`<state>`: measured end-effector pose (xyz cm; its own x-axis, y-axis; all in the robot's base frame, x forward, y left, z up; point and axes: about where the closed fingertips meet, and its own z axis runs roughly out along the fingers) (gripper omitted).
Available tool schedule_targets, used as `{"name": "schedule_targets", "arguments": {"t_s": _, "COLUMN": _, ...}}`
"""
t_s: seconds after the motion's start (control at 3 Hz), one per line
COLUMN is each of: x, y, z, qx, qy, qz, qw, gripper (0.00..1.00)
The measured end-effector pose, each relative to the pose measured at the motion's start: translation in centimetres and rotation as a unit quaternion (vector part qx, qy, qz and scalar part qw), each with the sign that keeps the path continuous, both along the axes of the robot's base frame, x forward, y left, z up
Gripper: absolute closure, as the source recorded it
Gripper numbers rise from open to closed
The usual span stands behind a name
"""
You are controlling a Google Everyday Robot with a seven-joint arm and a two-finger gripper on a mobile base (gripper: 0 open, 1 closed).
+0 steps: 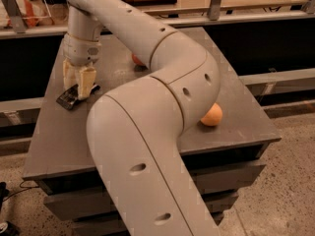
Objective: Pick rxbar chocolate
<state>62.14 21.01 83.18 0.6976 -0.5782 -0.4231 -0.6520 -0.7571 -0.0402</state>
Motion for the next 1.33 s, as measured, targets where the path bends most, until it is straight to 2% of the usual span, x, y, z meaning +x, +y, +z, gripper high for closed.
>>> {"name": "schedule_targets", "arguments": {"t_s": 0.33, "x": 0.0, "y": 0.0, "z": 0.0, "qx": 0.000, "qy": 0.000, "qz": 0.000, "qw": 1.0000, "gripper": 0.76}}
{"name": "schedule_targets", "arguments": {"t_s": 0.67, "x": 0.2, "y": 0.2, "z": 0.0, "qx": 0.003, "qy": -0.003, "qz": -0.002, "qw": 1.0000, "gripper": 1.00}}
{"name": "schedule_targets", "arguments": {"t_s": 1.0, "x": 0.2, "y": 0.2, "z": 0.1, "qx": 0.003, "qy": -0.003, "qz": -0.003, "qw": 1.0000, "gripper": 1.00}}
{"name": "schedule_targets", "arguments": {"t_s": 1.33, "x": 0.1, "y": -0.4, "z": 1.6, "qx": 0.031, "qy": -0.020, "qz": -0.033, "qw": 0.9988, "gripper": 1.00}}
